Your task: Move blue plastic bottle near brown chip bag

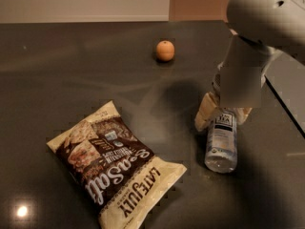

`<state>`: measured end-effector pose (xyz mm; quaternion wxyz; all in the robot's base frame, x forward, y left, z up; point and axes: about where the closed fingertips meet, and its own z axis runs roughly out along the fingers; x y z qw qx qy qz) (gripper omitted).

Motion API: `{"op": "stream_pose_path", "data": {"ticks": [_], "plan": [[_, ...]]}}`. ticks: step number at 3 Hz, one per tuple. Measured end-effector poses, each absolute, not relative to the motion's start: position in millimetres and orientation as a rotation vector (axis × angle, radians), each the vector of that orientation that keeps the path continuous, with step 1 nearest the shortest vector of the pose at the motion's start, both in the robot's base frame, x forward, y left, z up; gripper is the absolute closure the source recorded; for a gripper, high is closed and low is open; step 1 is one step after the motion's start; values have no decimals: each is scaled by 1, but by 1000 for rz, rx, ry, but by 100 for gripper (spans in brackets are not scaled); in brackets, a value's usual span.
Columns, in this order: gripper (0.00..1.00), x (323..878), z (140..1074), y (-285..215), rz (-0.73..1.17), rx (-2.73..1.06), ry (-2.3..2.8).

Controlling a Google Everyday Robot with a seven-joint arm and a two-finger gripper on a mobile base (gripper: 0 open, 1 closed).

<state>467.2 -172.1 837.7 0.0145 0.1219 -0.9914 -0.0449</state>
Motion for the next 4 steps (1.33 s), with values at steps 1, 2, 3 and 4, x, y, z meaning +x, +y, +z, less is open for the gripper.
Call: {"op": "stream_pose_path", "data": {"ticks": [1,2,3,4], "plan": [[55,468,839,-170,-146,403,-3082],[79,480,856,-148,-137,572,-3089],[99,501,875,-106,-137,856,-3058],[100,519,887,-70,-140,1086,-3004]]}}
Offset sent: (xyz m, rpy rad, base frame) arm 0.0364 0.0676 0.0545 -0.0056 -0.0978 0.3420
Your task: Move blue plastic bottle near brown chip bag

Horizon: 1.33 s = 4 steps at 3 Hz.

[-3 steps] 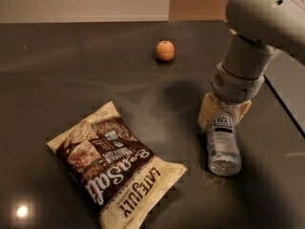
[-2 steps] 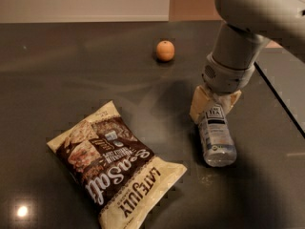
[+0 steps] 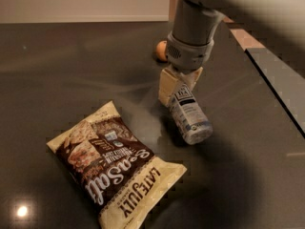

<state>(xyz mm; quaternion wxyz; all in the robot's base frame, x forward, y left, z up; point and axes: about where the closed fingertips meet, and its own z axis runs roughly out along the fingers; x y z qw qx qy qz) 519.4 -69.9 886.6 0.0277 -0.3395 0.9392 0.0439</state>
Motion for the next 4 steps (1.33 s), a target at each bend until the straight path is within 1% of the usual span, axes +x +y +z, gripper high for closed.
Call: {"op": "stream_pose_path", "data": {"ticks": [2,3,4], "plan": [[100,529,892,-18,171,-1309,2775],[82,521,889,-5,187,-1393,2748],[58,510,883,2,202,-1467,2730]]}}
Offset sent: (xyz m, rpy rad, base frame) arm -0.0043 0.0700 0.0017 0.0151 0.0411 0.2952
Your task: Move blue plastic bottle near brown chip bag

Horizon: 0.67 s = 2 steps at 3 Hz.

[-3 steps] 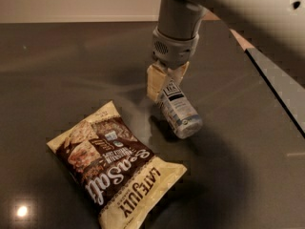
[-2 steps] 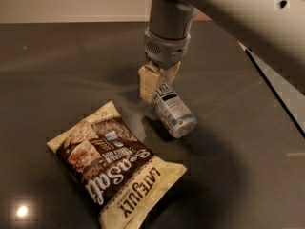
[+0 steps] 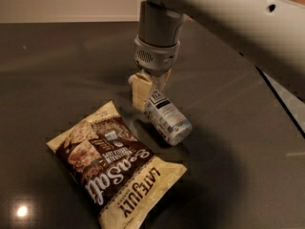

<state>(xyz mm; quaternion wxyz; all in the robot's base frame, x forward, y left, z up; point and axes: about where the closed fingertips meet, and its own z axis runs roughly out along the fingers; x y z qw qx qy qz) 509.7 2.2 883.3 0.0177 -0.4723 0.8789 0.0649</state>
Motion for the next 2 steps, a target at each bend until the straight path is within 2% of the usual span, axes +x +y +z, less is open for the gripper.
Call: {"op": "stream_pose_path", "data": {"ticks": [2], "plan": [[12,494,878,8,235,-1518,2715]]}}
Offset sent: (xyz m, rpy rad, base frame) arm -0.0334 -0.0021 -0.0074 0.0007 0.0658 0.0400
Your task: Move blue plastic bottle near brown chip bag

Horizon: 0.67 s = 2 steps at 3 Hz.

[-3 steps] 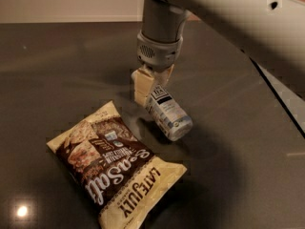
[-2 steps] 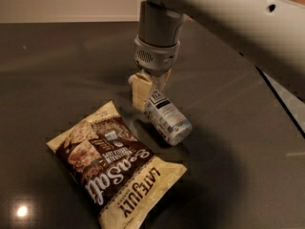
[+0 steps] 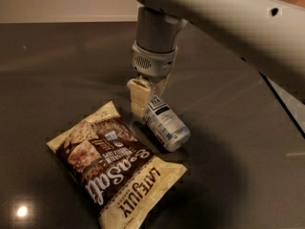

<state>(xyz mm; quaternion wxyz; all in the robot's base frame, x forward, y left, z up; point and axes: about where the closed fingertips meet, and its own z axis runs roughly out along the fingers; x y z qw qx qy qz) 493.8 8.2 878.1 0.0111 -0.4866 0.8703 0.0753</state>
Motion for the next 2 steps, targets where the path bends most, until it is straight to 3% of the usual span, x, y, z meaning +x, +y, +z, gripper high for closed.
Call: {"op": "stream_pose_path", "data": {"ticks": [1,2], "plan": [[0,488,878,6,255,-1512,2716],[0,488,878,6,255,-1512,2716]]}}
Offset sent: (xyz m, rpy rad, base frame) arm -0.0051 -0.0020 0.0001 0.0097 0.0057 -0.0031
